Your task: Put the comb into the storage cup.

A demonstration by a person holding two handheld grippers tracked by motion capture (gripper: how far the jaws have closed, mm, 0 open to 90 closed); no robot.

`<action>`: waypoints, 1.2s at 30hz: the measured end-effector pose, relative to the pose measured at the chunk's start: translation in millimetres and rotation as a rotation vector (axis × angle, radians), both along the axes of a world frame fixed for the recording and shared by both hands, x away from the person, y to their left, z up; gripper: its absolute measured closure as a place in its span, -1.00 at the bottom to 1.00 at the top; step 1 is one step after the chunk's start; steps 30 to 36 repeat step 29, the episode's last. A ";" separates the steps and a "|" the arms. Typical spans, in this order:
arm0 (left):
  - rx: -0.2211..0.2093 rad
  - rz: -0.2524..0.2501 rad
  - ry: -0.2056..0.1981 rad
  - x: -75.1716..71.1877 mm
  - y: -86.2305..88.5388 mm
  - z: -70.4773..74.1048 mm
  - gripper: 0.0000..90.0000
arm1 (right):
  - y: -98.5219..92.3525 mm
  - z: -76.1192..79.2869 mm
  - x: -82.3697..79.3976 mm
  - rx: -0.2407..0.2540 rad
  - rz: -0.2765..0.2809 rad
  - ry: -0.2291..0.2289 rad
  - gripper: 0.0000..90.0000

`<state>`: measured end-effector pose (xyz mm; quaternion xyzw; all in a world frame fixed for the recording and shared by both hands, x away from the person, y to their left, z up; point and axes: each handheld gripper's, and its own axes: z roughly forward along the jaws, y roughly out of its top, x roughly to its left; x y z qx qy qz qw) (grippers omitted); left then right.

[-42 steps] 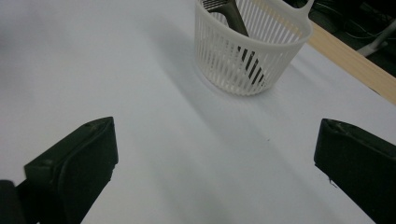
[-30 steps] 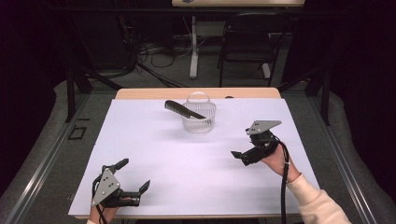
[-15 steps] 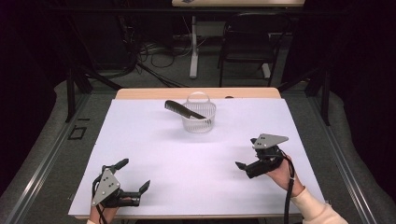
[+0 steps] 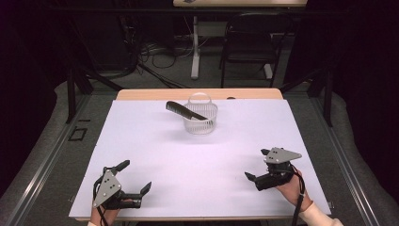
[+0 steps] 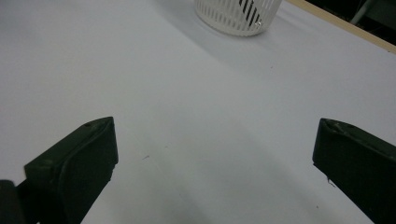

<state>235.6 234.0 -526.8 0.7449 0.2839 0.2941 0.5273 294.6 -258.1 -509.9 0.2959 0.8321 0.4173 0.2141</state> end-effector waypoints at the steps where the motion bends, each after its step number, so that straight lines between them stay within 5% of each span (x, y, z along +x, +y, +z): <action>1: -0.001 0.000 -0.001 0.0 -0.3 0.0 -1.00 | -1.1 -0.4 -1.7 -0.004 -0.004 -0.003 -1.00; 19: -0.001 -0.001 0.005 0.8 -0.9 -1.0 -1.00 | -8.1 -9.1 -32.0 0.003 -0.025 -0.055 -1.00; 36: 0.003 -0.001 0.004 1.3 -1.3 -1.0 -1.00 | -10.8 -11.0 -37.7 0.031 -0.026 -0.065 -1.00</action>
